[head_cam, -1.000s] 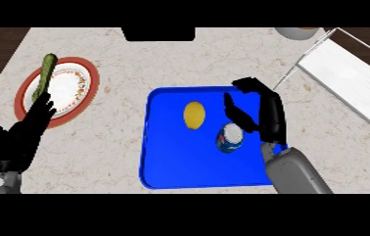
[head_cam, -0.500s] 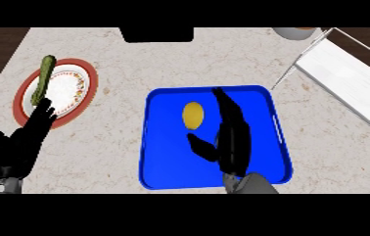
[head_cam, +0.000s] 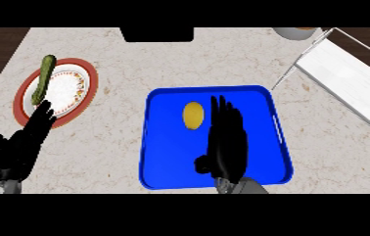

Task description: Pick the can from the tray and place it in the tiered shelf

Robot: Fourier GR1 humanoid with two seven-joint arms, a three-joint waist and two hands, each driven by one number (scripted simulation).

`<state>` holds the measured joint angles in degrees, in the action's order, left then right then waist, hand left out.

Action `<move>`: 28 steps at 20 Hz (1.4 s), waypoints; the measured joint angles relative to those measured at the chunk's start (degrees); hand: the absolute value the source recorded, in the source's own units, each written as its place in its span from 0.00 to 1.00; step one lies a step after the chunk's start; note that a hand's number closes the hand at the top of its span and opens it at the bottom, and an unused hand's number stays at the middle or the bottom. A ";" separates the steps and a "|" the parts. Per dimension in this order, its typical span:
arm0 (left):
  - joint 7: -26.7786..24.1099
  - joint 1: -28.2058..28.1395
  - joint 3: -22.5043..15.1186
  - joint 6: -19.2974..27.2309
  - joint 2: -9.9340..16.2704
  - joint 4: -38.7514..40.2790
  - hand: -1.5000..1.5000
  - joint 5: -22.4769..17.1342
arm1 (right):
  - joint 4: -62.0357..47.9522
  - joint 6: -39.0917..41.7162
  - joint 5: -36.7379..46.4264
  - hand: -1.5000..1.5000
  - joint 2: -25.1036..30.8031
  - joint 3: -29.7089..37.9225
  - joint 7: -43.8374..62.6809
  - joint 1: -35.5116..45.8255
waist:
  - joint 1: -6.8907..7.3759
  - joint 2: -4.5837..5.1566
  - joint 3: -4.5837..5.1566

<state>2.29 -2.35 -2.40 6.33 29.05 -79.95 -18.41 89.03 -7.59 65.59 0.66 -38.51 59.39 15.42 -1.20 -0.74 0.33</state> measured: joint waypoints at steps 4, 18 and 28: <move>-0.01 1.04 -0.15 0.15 -0.25 0.30 0.50 0.61 | 1.60 13.02 -2.27 0.00 -0.02 -0.63 2.96 1.57 | 0.45 0.28 -0.08; -0.27 0.58 0.51 -0.93 -1.33 0.24 0.50 1.54 | 2.42 29.47 -5.27 0.00 1.18 4.87 2.39 3.98 | 1.20 0.61 -0.26; 1.25 1.15 2.00 -2.10 -2.03 -0.61 0.50 2.97 | -0.50 32.95 -1.45 0.00 2.10 11.05 -2.41 2.49 | 1.28 0.71 -0.31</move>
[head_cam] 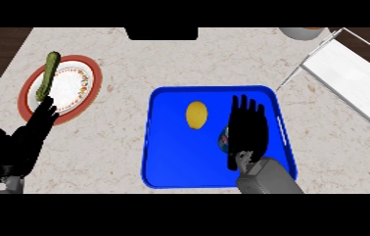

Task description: Pick the can from the tray and place it in the tiered shelf

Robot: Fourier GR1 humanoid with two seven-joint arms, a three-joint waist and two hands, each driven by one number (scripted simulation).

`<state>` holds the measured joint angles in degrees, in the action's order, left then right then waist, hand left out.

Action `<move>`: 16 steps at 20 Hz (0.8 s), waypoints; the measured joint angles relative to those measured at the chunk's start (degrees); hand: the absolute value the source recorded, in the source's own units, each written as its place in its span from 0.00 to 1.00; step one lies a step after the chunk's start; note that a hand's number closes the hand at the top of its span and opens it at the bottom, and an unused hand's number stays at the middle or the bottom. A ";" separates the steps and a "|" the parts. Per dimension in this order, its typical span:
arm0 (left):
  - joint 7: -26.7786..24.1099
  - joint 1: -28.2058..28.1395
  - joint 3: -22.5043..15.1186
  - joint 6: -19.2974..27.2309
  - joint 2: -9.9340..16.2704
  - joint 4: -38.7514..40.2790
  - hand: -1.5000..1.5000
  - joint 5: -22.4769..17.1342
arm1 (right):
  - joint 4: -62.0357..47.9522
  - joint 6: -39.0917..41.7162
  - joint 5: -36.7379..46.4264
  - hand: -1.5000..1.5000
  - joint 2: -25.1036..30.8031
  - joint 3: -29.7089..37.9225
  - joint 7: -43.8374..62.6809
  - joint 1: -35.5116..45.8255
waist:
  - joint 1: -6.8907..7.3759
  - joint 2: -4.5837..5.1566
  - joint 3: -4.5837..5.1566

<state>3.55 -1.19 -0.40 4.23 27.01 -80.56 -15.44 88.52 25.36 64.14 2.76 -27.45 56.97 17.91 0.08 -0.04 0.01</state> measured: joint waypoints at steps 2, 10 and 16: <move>-0.12 -0.34 0.60 -0.58 -0.49 -0.17 0.50 0.22 | -1.36 -0.20 1.10 0.00 -0.69 0.66 -0.66 0.20 | 0.05 0.01 -0.02; 0.79 -0.66 2.35 -1.94 -2.81 -0.97 0.50 3.13 | -4.46 -1.61 3.62 0.00 -1.87 2.23 -2.59 -0.85 | 0.09 0.01 -0.01; 0.40 -1.17 3.38 -2.68 -4.67 -1.11 0.50 4.69 | -8.08 -5.20 3.33 1.00 -2.00 4.24 -4.49 -1.33 | 0.11 -0.30 0.15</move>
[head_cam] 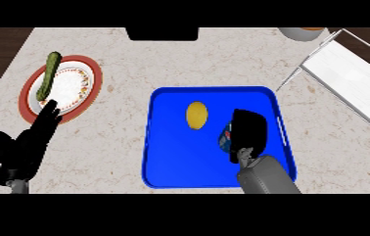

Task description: Pick the can from the tray and place it in the tiered shelf

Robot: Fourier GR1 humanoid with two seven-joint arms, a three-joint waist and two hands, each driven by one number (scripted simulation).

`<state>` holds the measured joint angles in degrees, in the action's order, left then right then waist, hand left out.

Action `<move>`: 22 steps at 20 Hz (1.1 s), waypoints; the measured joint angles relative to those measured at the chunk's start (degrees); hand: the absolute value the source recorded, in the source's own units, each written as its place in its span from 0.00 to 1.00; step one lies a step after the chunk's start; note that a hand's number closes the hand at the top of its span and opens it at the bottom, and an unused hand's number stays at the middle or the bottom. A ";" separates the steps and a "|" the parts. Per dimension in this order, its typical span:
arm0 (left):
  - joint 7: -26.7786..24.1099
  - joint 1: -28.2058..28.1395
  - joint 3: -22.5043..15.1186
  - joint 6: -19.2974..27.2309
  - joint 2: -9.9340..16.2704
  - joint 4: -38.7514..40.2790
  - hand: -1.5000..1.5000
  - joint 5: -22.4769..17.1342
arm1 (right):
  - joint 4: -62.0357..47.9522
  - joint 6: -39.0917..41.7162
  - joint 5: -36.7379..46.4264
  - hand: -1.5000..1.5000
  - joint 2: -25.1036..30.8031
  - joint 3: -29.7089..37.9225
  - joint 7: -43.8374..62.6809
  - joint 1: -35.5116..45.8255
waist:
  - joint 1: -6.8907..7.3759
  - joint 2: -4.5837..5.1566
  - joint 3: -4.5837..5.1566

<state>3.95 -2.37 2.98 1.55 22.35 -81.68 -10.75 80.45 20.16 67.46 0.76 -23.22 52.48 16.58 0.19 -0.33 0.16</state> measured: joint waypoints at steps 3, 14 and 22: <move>-0.60 -0.15 1.62 -1.48 0.21 0.99 0.50 0.03 | -0.85 -0.91 0.85 1.00 0.02 0.21 -1.41 -0.16 | 0.02 -0.24 0.11; -0.31 0.33 3.67 -3.29 -1.55 0.88 0.50 2.40 | 2.15 -1.39 6.64 1.00 0.89 -2.64 -2.44 -0.24 | -0.07 0.13 -0.08; 1.61 0.58 3.57 -2.76 -2.89 -0.57 0.50 3.22 | 13.21 -2.42 6.67 1.00 3.11 3.51 -1.09 -1.61 | -0.55 0.20 -0.15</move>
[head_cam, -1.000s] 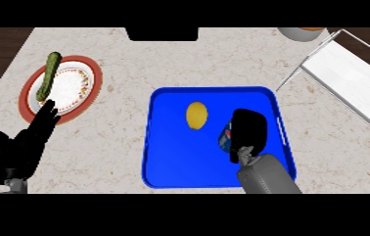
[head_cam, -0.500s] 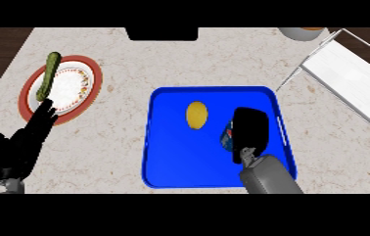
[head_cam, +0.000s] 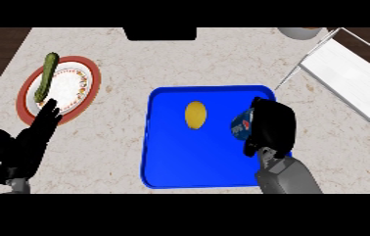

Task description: Pick the can from the tray and place it in the tiered shelf

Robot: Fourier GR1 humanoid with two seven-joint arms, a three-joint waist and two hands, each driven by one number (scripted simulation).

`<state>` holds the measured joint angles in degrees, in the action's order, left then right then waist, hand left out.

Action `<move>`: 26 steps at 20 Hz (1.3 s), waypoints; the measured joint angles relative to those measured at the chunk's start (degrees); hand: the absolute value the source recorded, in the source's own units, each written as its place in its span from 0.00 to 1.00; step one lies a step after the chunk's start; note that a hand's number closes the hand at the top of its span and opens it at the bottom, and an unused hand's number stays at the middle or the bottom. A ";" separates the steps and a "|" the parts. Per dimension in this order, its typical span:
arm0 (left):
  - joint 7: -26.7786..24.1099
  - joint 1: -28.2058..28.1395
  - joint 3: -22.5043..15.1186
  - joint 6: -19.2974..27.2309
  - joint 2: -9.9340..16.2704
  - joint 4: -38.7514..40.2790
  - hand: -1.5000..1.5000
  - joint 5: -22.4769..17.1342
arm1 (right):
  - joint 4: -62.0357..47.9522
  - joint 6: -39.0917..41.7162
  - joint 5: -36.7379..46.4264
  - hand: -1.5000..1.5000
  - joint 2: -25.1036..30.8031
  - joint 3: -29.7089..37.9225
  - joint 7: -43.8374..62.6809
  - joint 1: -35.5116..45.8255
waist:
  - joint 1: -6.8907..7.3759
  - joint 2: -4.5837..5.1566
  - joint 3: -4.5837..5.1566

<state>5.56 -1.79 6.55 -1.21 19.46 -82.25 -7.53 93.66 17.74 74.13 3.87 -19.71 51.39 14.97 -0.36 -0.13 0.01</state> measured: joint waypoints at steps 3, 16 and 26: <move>-1.04 -0.84 0.72 -0.50 0.24 0.46 0.50 -0.18 | 4.07 -1.67 -1.85 1.00 0.96 5.94 1.07 -0.74 | -0.18 -0.01 -0.02; 0.49 0.72 1.99 -1.05 0.82 0.47 0.50 0.13 | 34.54 0.73 -6.06 1.00 -3.03 13.62 7.21 -0.18 | -0.27 -0.19 0.02; -0.12 0.73 1.89 -1.59 -0.34 1.10 0.50 0.85 | 41.01 8.87 -4.67 1.00 -2.02 21.25 9.02 15.38 | 0.09 -0.19 0.09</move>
<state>5.44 -1.06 8.44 -2.80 19.12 -81.15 -6.68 134.68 26.61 69.46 1.85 1.53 60.40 30.35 -0.27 -0.32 0.10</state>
